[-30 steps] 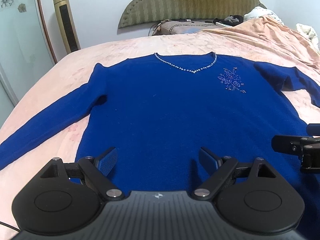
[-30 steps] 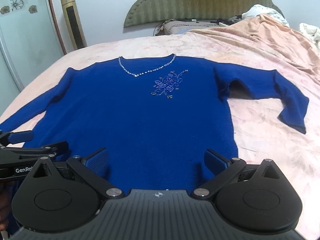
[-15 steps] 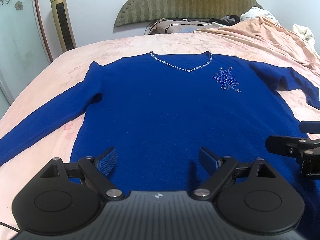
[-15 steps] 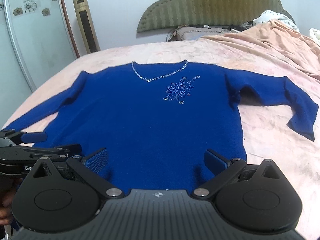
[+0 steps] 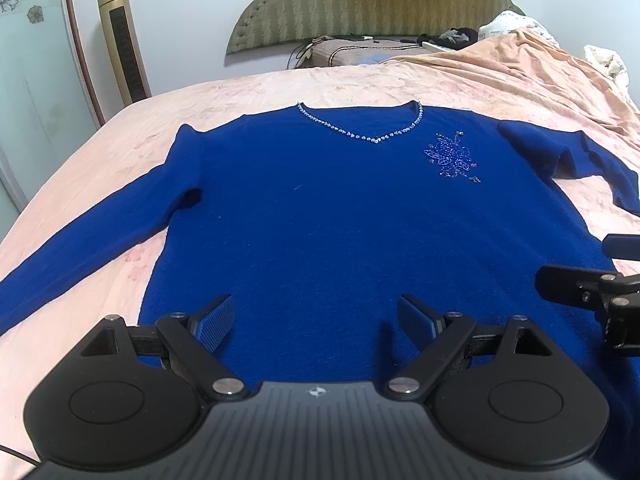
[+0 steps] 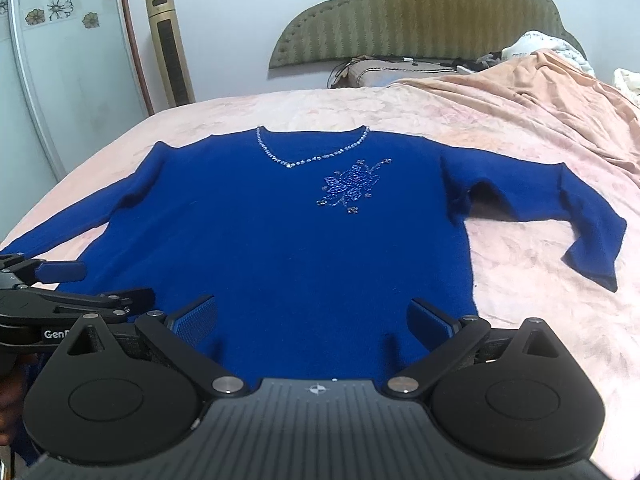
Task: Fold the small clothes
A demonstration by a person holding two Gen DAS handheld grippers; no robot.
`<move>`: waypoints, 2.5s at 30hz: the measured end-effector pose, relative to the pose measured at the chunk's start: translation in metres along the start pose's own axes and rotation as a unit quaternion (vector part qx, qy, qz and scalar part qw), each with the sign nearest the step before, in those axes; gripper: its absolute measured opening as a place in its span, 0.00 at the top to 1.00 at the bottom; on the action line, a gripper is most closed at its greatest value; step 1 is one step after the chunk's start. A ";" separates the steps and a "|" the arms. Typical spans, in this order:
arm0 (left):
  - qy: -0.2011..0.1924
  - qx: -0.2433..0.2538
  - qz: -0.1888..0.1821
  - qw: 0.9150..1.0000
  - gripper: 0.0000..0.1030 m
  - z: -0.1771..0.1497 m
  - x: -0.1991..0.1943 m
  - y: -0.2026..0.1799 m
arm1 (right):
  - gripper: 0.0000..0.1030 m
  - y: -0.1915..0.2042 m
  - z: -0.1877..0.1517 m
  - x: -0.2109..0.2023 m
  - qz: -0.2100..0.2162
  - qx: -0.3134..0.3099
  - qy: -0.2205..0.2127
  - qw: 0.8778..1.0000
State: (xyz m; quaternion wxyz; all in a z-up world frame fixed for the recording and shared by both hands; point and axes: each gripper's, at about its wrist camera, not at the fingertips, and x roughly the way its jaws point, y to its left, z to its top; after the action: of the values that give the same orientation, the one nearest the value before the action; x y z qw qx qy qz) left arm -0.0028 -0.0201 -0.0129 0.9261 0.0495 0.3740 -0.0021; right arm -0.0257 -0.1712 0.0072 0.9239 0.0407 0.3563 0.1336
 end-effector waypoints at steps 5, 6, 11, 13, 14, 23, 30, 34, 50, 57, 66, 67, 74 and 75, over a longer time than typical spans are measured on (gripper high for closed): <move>-0.001 0.002 0.003 1.000 0.14 0.000 0.000 -0.001 | 0.01 -0.009 0.002 0.001 -0.007 0.012 -0.001 1.000; 0.000 0.001 0.003 1.000 0.14 0.000 0.000 -0.001 | 0.01 -0.012 0.002 0.000 -0.004 0.013 -0.003 1.000; 0.003 -0.002 0.000 1.000 0.14 0.001 0.001 -0.002 | 0.01 -0.006 0.000 -0.002 0.002 -0.020 -0.016 1.000; 0.001 0.001 0.000 1.000 0.14 0.001 0.000 -0.003 | 0.01 -0.003 -0.001 -0.002 0.001 -0.028 -0.016 0.999; -0.001 0.003 0.001 1.000 0.14 0.002 -0.001 -0.003 | 0.01 -0.004 0.000 -0.001 -0.005 -0.029 -0.015 0.999; -0.004 0.001 -0.001 1.000 0.14 0.003 -0.001 -0.008 | 0.01 -0.005 0.001 -0.005 0.001 -0.046 -0.024 0.999; 0.001 0.005 0.005 1.000 0.14 0.002 0.001 -0.007 | 0.01 -0.039 0.009 -0.006 -0.086 -0.043 -0.051 0.994; 0.010 -0.001 0.004 1.000 0.14 0.002 0.003 -0.005 | 0.05 -0.081 0.013 0.007 -0.195 -0.062 -0.059 0.977; 0.015 0.019 0.013 1.000 0.14 0.001 0.003 -0.012 | 0.86 -0.225 0.025 0.023 -0.204 0.134 -0.056 0.968; 0.018 0.019 0.013 1.000 0.14 -0.001 0.003 -0.011 | 0.86 -0.313 0.030 -0.026 -0.139 0.325 -0.118 0.928; 0.025 0.011 0.013 1.000 0.14 -0.004 0.006 -0.006 | 0.86 -0.418 0.009 -0.071 -0.020 0.551 -0.188 0.813; 0.026 0.010 0.012 1.000 0.14 -0.004 0.006 -0.006 | 0.86 -0.425 0.007 -0.075 -0.018 0.563 -0.197 0.802; 0.028 0.011 0.013 0.999 0.14 -0.003 0.008 -0.006 | 0.86 -0.433 0.002 -0.106 -0.057 0.578 -0.250 0.774; 0.029 0.010 0.012 0.999 0.14 -0.003 0.009 -0.005 | 0.86 -0.429 0.003 -0.108 -0.063 0.571 -0.251 0.779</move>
State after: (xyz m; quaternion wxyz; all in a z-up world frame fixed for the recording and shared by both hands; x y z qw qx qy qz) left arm 0.0014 -0.0250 -0.0219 0.9144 0.0630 0.3999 0.0070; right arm -0.0070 -0.6129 0.0057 0.7941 0.5707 0.1244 -0.1682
